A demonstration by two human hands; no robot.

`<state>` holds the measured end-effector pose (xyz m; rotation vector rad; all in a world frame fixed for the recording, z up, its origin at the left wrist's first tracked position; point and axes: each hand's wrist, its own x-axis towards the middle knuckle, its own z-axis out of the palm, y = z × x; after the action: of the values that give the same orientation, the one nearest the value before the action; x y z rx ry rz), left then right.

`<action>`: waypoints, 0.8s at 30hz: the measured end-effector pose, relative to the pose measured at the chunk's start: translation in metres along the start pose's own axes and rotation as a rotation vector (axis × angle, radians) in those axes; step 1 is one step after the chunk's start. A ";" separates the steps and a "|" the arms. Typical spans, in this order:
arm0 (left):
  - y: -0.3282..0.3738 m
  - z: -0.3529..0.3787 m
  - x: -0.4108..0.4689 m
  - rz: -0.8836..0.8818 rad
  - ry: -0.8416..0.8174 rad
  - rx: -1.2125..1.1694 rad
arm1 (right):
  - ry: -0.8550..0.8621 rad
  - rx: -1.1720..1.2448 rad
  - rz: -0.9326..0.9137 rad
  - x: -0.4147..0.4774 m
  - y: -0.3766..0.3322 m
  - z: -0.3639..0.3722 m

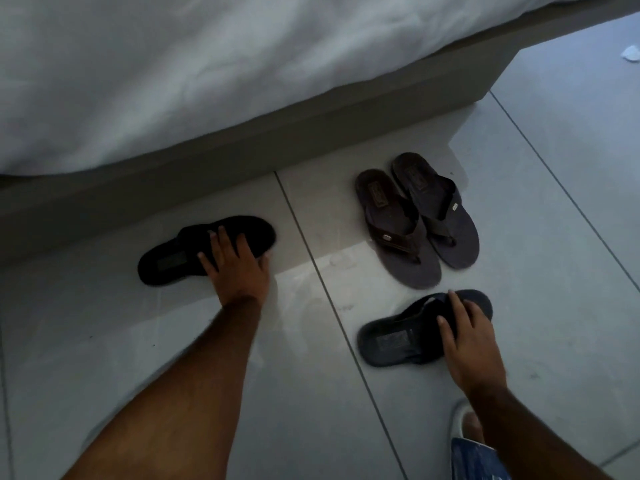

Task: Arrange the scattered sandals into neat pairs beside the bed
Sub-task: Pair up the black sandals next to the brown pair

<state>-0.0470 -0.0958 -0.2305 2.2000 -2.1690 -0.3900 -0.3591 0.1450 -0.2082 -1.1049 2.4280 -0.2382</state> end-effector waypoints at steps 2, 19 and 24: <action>-0.003 -0.001 -0.002 -0.009 0.001 -0.030 | -0.003 -0.036 0.000 -0.011 -0.014 0.006; -0.040 -0.011 0.001 -0.199 0.013 -0.122 | -0.243 -0.095 -0.298 0.003 -0.168 0.060; -0.014 -0.004 0.012 -0.103 -0.036 -0.115 | -0.196 -0.015 -0.312 0.021 -0.205 0.072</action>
<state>-0.0329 -0.1074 -0.2312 2.2640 -2.0004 -0.5479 -0.2001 -0.0042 -0.2101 -1.4418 2.0847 -0.1995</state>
